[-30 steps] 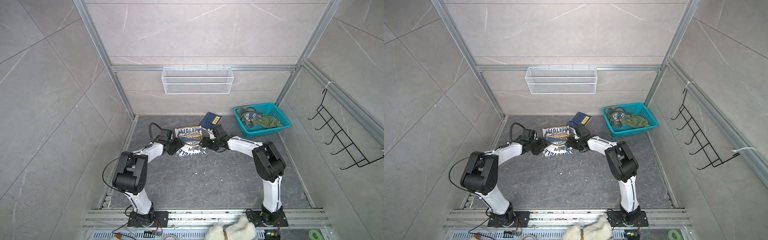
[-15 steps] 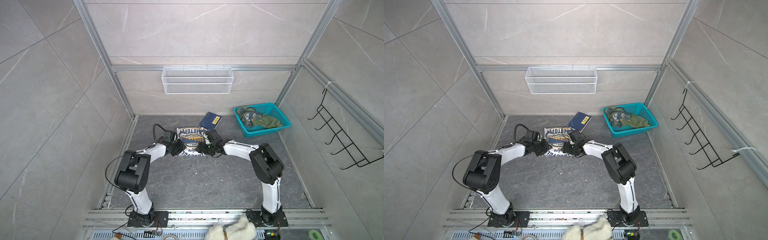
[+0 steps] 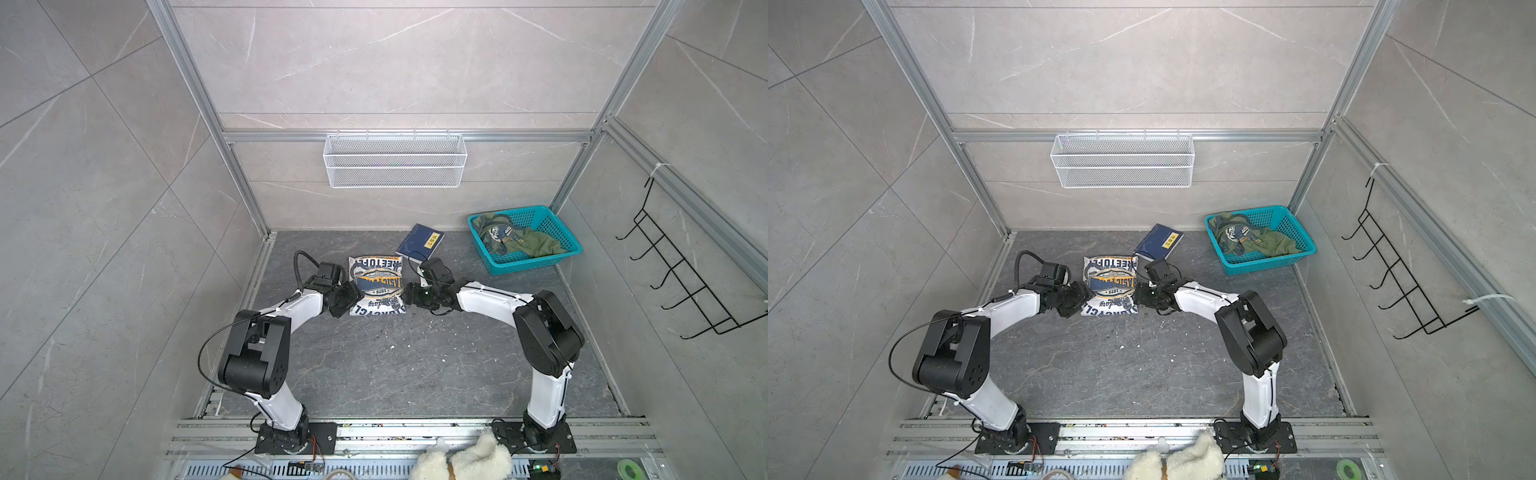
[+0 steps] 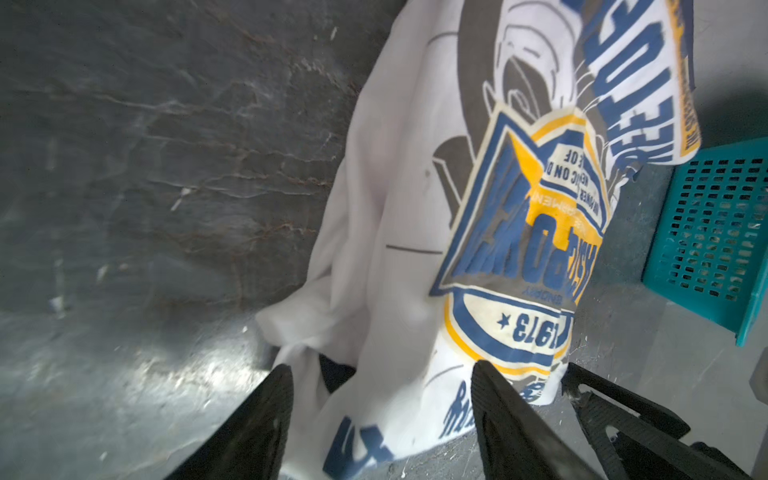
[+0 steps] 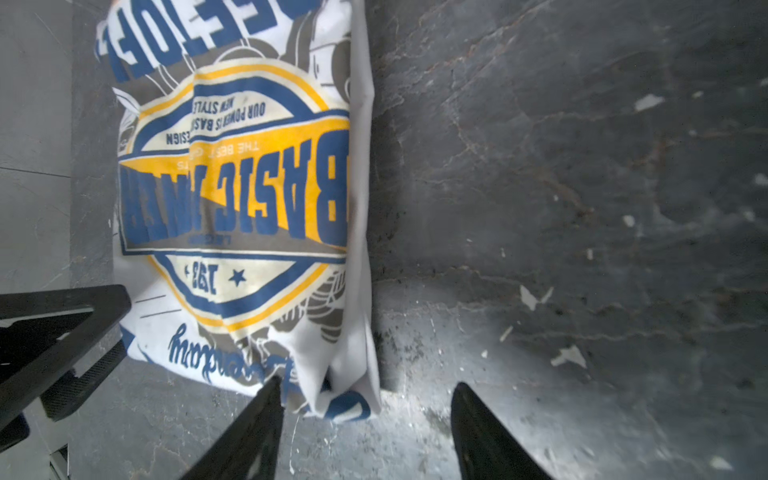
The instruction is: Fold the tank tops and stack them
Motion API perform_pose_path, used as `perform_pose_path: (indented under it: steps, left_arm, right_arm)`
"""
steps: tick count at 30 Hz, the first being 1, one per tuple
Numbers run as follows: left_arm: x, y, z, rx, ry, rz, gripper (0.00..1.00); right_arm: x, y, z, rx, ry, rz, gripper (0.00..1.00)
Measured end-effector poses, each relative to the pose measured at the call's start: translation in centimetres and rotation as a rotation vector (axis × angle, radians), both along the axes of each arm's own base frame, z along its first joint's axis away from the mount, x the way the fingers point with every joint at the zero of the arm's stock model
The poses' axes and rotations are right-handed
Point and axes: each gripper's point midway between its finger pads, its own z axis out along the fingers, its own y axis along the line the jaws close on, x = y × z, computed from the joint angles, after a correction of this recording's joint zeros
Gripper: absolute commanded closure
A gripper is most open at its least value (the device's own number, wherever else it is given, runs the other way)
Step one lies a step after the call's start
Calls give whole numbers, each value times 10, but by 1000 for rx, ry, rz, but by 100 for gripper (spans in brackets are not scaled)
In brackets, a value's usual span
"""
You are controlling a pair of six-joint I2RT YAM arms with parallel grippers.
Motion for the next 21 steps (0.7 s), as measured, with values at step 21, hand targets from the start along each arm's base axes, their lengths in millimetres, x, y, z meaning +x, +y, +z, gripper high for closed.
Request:
perform_pose_path:
  steps: [21]
  left_arm:
    - [97, -114, 36, 285, -196, -238, 25]
  right_arm:
    - [-72, -72, 64, -75, -142, -54, 32]
